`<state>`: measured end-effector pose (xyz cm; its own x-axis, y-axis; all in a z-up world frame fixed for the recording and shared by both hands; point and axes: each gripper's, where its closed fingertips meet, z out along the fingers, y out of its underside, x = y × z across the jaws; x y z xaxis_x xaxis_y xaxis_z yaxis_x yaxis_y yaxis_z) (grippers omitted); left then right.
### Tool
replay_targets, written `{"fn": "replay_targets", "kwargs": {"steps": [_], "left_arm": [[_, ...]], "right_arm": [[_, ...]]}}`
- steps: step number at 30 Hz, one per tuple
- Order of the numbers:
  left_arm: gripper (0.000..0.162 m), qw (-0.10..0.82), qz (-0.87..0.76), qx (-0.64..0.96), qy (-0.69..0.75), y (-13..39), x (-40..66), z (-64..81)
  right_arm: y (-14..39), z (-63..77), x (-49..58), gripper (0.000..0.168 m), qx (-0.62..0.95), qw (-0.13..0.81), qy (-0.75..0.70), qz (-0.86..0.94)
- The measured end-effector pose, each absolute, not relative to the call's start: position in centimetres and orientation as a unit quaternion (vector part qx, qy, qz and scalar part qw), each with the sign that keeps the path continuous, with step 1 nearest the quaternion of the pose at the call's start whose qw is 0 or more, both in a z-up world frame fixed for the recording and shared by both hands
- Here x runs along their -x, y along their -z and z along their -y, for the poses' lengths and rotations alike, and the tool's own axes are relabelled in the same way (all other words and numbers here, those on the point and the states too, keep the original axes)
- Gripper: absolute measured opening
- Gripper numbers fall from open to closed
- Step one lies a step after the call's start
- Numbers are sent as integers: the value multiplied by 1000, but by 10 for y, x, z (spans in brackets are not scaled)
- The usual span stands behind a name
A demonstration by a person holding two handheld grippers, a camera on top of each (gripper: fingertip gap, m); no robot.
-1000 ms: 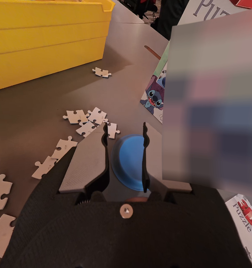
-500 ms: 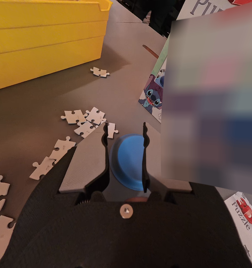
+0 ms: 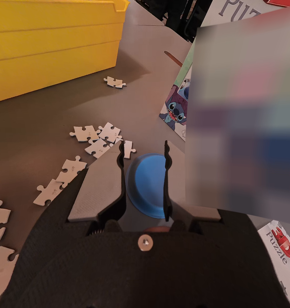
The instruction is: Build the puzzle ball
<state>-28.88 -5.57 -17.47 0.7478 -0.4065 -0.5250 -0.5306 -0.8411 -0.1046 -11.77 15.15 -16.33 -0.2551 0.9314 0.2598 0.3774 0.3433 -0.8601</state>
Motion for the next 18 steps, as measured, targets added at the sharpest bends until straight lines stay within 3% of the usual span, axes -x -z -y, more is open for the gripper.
{"fn": "replay_targets", "kwargs": {"steps": [8,18], "left_arm": [[0,211,-76,964,-141,165,284,26],[0,136,-114,980,-94,202,274,43]], "right_arm": [[164,-150,118,45,456,404,-341,716],[165,-150,118,45,456,403,-340,717]]}}
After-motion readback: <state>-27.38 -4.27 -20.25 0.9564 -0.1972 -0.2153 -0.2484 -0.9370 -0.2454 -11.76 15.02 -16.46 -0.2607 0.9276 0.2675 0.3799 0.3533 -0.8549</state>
